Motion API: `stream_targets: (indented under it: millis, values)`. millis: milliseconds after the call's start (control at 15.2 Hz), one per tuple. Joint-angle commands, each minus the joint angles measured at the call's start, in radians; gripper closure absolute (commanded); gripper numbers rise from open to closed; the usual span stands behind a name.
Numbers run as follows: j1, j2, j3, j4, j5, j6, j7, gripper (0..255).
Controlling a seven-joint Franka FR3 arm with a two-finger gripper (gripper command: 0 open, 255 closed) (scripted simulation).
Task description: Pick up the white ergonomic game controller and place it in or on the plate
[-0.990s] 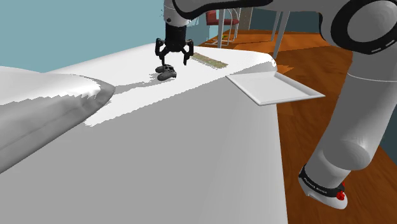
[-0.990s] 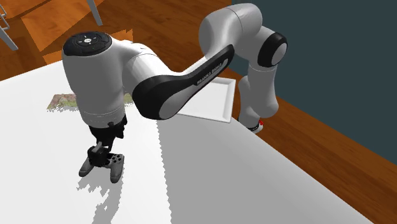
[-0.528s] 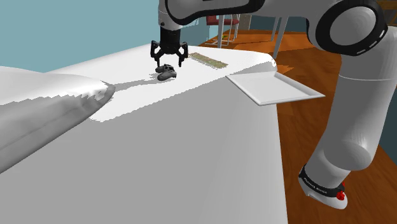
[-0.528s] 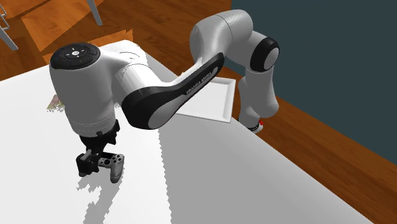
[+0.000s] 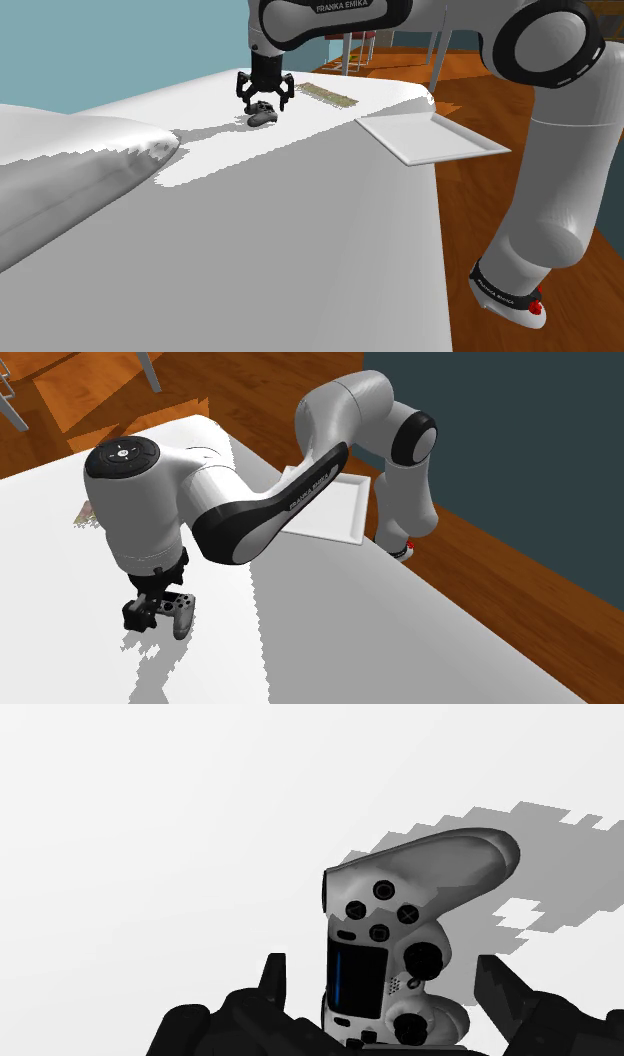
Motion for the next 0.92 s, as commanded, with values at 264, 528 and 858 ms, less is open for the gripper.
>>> stream_targets:
  millis: [264, 528, 858]
  values:
    - [0.0, 0.0, 0.0, 0.0, 0.0, 0.0, 0.0, 255]
    - [0.0, 0.0, 0.0, 0.0, 0.0, 0.0, 0.0, 255]
    - [0.003, 0.005, 0.001, 0.033, 0.0, -0.028, -0.003, 255]
